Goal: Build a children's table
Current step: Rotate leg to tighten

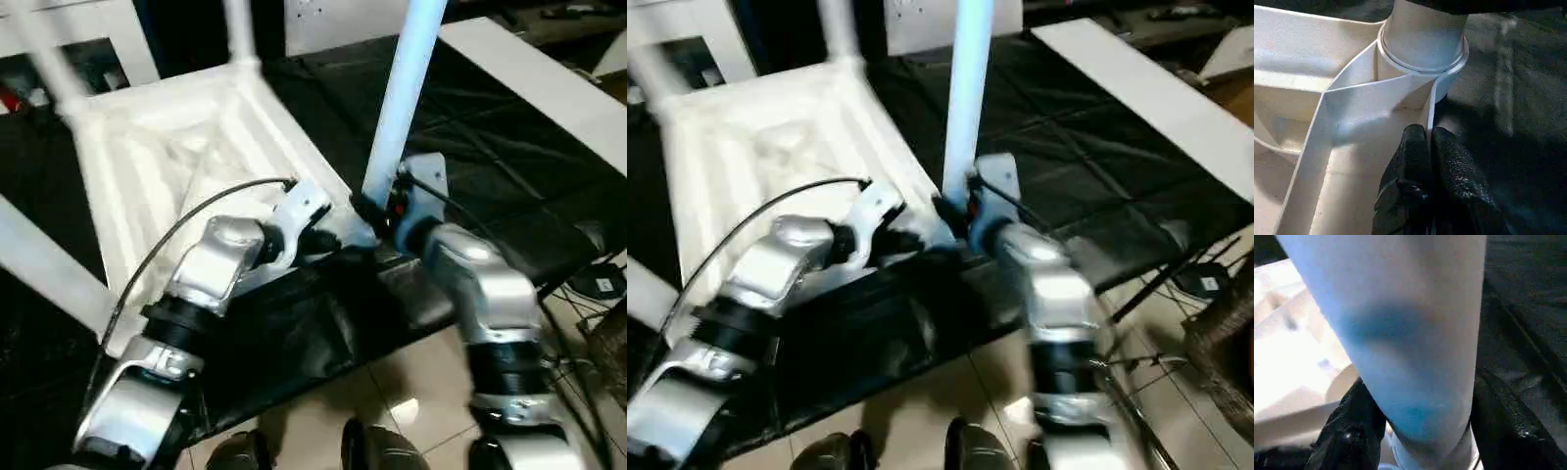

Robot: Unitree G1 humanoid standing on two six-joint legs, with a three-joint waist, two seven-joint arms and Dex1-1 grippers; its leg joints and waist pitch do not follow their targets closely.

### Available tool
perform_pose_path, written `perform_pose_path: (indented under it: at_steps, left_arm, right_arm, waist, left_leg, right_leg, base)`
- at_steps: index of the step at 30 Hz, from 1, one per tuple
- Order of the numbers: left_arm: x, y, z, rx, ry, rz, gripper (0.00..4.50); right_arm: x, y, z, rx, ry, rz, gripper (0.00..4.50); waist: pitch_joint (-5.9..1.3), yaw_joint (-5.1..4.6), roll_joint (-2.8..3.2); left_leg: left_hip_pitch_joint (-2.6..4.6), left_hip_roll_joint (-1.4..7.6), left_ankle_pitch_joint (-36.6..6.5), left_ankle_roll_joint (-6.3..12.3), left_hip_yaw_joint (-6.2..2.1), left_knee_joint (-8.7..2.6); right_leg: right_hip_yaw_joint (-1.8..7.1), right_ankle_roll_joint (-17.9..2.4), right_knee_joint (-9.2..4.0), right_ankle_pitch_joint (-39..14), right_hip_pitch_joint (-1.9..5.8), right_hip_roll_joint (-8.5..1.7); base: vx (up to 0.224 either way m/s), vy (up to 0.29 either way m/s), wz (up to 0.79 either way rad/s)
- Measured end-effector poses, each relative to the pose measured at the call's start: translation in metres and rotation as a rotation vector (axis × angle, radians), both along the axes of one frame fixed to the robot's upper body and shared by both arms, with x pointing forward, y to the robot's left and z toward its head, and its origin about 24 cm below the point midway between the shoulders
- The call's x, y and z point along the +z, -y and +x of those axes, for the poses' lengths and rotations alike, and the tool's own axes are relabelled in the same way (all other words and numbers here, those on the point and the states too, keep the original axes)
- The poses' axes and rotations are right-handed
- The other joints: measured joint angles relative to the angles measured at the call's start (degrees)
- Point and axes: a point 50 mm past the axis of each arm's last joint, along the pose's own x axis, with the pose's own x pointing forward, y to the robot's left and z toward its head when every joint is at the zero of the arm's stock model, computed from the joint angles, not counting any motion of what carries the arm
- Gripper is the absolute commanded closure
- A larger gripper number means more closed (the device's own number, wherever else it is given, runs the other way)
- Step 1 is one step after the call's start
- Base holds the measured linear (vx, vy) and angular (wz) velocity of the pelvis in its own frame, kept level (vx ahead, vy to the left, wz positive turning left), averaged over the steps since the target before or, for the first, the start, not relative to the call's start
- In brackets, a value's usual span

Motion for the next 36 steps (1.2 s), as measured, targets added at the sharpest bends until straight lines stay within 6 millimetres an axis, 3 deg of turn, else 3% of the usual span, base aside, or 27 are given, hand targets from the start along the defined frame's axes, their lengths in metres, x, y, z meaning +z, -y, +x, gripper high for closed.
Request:
perform_pose_path:
  at_steps: [3,6,11,15,21,26,32,33,36]
  left_arm:
    - [0.001,0.001,0.000,-0.008,0.012,0.008,4.50]
    - [0.001,-0.001,-0.001,-0.026,0.024,0.021,4.50]
    - [0.001,-0.018,-0.006,-0.112,0.062,0.067,4.50]
    - [-0.001,-0.030,-0.014,-0.231,0.062,0.079,4.50]
    - [-0.002,-0.043,-0.025,-0.429,0.063,0.114,4.50]
    - [-0.005,-0.047,-0.035,-0.562,0.019,0.099,4.50]
    - [-0.005,-0.057,-0.039,-0.676,-0.002,0.138,4.50]
    - [-0.005,-0.059,-0.040,-0.692,-0.006,0.144,4.50]
    - [-0.005,-0.059,-0.042,-0.726,-0.010,0.150,4.50]
  right_arm:
    - [0.001,0.000,-0.001,0.003,0.012,0.009,1.75]
    - [-0.001,0.002,-0.002,0.032,0.025,0.017,1.29]
    - [-0.003,0.010,-0.009,0.212,0.049,0.000,0.84]
    - [-0.001,0.020,-0.014,0.389,0.062,-0.012,0.56]
    - [-0.001,0.037,-0.026,0.688,0.103,-0.100,0.05]
    - [-0.006,0.049,-0.034,0.892,0.075,-0.152,0.05]
    - [-0.009,0.058,-0.039,1.061,0.079,-0.140,0.05]
    - [-0.009,0.059,-0.040,1.085,0.077,-0.140,0.31]
    - [-0.010,0.058,-0.042,1.163,0.062,-0.131,0.50]
  waist:
    - [0.00,0.26,0.00]
    - [0.01,0.36,0.01]
    - [0.03,0.43,0.04]
    - [0.05,1.09,0.08]
    - [0.07,3.23,0.08]
    - [0.07,4.54,0.09]
    - [0.08,4.86,0.08]
    - [0.08,4.93,0.08]
    - [0.08,5.08,0.08]
  left_leg:
    - [-0.13,0.00,-0.04,0.04,0.05,-0.02]
    - [-0.17,0.00,-0.04,0.04,0.08,0.01]
    - [-0.18,0.02,-0.04,0.04,0.08,0.00]
    - [-0.21,0.02,-0.04,0.03,0.08,0.02]
    - [-0.28,0.01,-0.05,0.04,0.10,0.23]
    - [-0.30,0.01,-0.07,0.06,0.15,0.38]
    - [-0.29,0.01,-0.06,0.06,0.15,0.47]
    - [-0.29,0.02,-0.06,0.06,0.15,0.47]
    - [-0.30,0.02,-0.07,0.07,0.15,0.47]
  right_leg:
    - [0.02,-0.03,-0.01,-0.02,-0.15,-0.01]
    - [0.04,-0.07,0.00,0.00,-0.24,-0.01]
    - [0.03,-0.07,0.02,0.01,-0.29,0.00]
    - [0.03,-0.06,0.02,0.00,-0.29,-0.01]
    - [0.03,-0.09,0.03,0.02,-0.23,-0.08]
    - [0.04,-0.19,0.04,0.08,-0.17,-0.12]
    - [0.03,-0.22,0.05,0.11,-0.12,-0.12]
    - [0.03,-0.21,0.05,0.11,-0.11,-0.12]
    - [0.03,-0.22,0.04,0.11,-0.10,-0.12]
  base:
    - [0.000,0.000,0.00]
    - [0.000,0.000,0.00]
    - [0.000,0.000,0.00]
    - [0.000,0.000,0.00]
    - [0.000,0.000,0.00]
    - [0.000,0.000,0.00]
    - [0.000,0.000,0.00]
    - [0.000,0.000,0.00]
    - [0.000,0.000,0.00]
